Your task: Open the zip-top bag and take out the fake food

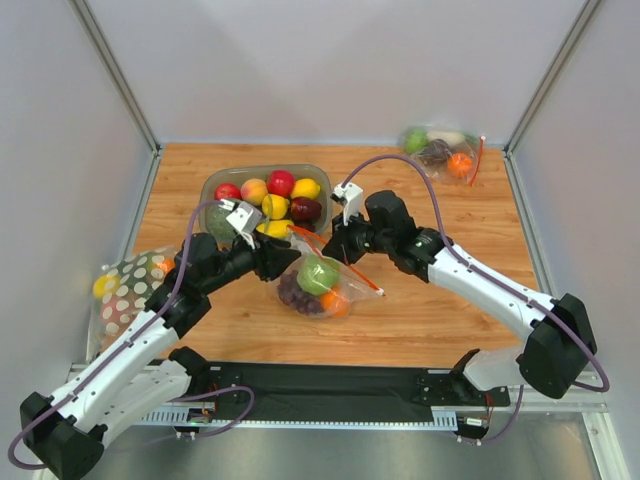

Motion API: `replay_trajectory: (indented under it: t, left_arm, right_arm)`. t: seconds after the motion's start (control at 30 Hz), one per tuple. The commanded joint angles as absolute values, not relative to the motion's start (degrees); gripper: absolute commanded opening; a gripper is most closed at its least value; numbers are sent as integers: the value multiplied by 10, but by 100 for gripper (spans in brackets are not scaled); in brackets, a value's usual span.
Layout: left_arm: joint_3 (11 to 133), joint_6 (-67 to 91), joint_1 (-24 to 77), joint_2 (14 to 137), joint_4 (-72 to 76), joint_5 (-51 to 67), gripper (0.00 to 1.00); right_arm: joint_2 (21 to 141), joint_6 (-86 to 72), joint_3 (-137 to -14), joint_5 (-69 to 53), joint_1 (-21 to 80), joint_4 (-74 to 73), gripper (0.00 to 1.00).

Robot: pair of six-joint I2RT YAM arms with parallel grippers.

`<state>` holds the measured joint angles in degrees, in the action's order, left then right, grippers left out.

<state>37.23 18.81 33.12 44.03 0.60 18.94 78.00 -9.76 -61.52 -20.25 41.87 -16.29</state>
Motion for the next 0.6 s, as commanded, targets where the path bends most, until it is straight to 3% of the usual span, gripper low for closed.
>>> replay_trajectory:
  t: [0.0, 0.17, 0.57]
  left_arm:
    - [399, 264, 365, 463, 4, 165, 49]
    - [419, 307, 412, 513, -14, 126, 51]
    - [423, 357, 417, 562, 9, 77, 66]
  right_arm:
    - [765, -115, -635, -165, 420, -138, 0]
    - [759, -112, -633, -145, 429, -137, 0]
    - [734, -94, -612, -126, 461, -130, 0]
